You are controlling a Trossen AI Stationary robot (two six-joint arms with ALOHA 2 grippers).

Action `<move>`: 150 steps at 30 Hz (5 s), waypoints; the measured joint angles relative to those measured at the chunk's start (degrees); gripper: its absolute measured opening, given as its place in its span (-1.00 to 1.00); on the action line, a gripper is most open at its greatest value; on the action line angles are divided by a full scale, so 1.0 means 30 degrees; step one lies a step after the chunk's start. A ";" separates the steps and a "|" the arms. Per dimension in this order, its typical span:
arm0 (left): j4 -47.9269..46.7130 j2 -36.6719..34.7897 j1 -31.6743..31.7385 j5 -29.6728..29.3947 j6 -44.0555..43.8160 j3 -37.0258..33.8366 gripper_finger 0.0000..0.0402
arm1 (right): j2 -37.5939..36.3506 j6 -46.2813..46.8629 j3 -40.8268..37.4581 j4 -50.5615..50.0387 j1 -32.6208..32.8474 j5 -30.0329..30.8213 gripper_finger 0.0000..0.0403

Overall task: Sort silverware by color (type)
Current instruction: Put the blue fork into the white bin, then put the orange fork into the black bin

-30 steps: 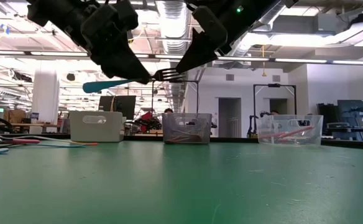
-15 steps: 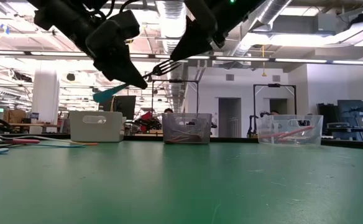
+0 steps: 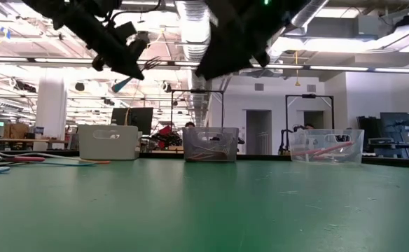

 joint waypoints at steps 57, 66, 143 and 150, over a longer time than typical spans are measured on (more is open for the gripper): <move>-1.2799 0.0829 -0.8581 0.5025 -0.9813 -0.3901 -0.48 | 0.2850 -0.2665 0.0469 0.3355 -0.0913 -0.1698 -0.14; -1.1870 0.1080 -0.8802 0.6026 -0.9748 -0.5435 -0.50 | 0.2850 -0.2680 0.0455 0.3483 -0.0885 -0.1705 -0.14; -0.2967 1.1099 -1.6739 -0.9493 1.2878 0.4174 -0.52 | 0.1859 0.0458 0.1555 -0.0453 -0.2442 -0.9168 -0.95; -0.7967 0.9546 -1.6190 -1.0689 0.3541 0.4119 -0.16 | 0.0575 0.0348 0.1506 -0.3616 -0.3173 -0.6685 -0.96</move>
